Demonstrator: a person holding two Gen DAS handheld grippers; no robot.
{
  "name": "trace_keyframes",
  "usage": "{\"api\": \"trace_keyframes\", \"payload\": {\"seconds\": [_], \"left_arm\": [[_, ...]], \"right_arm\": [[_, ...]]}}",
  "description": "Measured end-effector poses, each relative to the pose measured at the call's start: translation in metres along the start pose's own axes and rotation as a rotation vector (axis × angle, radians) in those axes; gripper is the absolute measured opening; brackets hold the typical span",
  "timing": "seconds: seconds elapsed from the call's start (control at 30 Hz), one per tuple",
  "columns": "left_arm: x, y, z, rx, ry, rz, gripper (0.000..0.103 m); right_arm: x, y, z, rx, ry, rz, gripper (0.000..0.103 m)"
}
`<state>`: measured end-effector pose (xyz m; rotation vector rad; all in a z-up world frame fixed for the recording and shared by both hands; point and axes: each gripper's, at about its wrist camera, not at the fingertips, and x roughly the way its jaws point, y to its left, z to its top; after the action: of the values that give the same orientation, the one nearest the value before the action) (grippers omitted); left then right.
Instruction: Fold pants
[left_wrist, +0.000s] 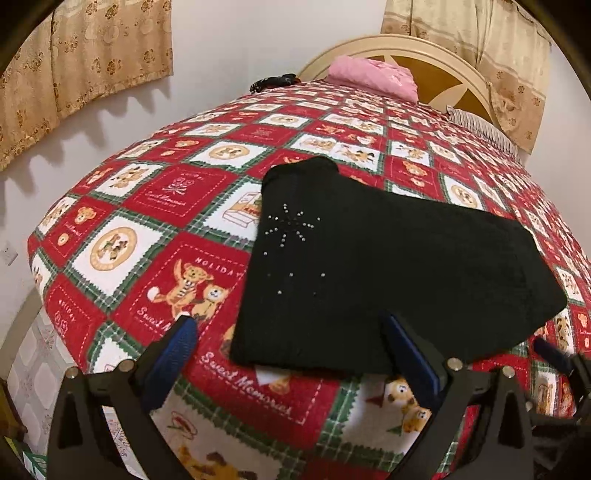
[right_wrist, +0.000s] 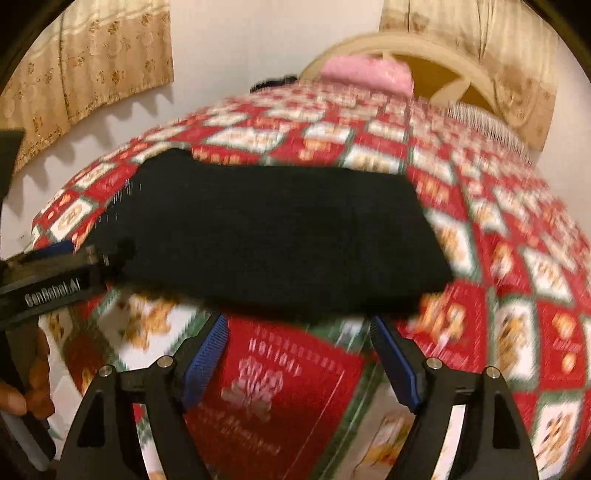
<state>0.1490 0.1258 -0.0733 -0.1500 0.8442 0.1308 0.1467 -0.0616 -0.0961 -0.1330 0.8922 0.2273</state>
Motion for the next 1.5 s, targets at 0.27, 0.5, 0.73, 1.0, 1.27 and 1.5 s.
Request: {"api": "trace_keyframes", "payload": {"seconds": [0.27, 0.5, 0.73, 1.0, 1.27, 1.5], "left_arm": [[0.000, -0.001, -0.005, -0.028, -0.004, 0.008, 0.103], [-0.005, -0.009, -0.035, 0.040, 0.022, 0.013, 0.103], [-0.022, -0.008, -0.050, 0.053, 0.009, 0.008, 0.103], [-0.070, -0.013, -0.055, 0.110, -0.114, 0.019, 0.103], [-0.137, -0.017, -0.045, 0.095, -0.304, -0.001, 0.103], [-0.167, -0.033, -0.050, 0.129, -0.397, 0.007, 0.103]], "right_arm": [[-0.026, -0.019, -0.018, 0.167, -0.074, 0.021, 0.081], [-0.040, -0.008, -0.041, 0.162, -0.116, -0.033, 0.081], [-0.057, 0.004, -0.047, 0.096, -0.140, -0.078, 0.081], [-0.106, 0.004, -0.046, 0.098, -0.290, -0.125, 0.081], [-0.176, 0.015, -0.051, 0.086, -0.498, -0.123, 0.090], [-0.195, -0.004, -0.060, 0.173, -0.557, -0.137, 0.090]]}}
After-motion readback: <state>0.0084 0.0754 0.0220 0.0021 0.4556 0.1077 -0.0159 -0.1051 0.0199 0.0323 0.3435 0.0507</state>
